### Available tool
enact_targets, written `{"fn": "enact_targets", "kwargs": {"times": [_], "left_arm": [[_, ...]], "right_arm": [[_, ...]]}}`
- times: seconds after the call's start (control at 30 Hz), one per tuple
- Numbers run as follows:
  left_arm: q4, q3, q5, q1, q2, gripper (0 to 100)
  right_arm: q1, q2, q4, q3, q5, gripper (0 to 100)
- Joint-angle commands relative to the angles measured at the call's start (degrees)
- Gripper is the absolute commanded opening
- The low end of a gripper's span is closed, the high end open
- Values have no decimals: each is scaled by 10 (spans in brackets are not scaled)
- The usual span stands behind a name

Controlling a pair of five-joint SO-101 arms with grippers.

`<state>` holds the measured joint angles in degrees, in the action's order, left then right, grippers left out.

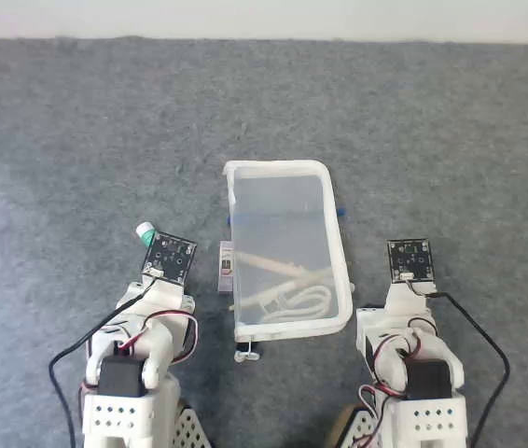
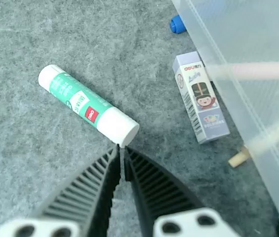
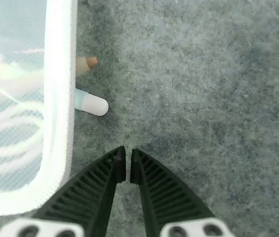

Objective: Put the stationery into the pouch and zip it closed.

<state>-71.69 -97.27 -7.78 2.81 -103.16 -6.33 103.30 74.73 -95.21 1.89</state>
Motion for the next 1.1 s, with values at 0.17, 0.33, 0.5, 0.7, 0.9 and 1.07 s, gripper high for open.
{"fn": "enact_targets", "kwargs": {"times": [0.17,0.33,0.5,0.7,0.9,1.07], "left_arm": [[-6,7,7,2,-10,12],[-6,7,7,2,-10,12],[-6,7,7,2,-10,12],[-6,7,7,1,-10,12],[-6,7,7,1,-10,12],[-6,7,7,2,-10,12]], "right_arm": [[3,7,2,-12,3,28],[3,7,2,-12,3,28],[1,7,2,-12,4,30],[1,7,2,-12,4,31],[4,7,3,-5,2,32],[7,7,2,43,1,32]]}}
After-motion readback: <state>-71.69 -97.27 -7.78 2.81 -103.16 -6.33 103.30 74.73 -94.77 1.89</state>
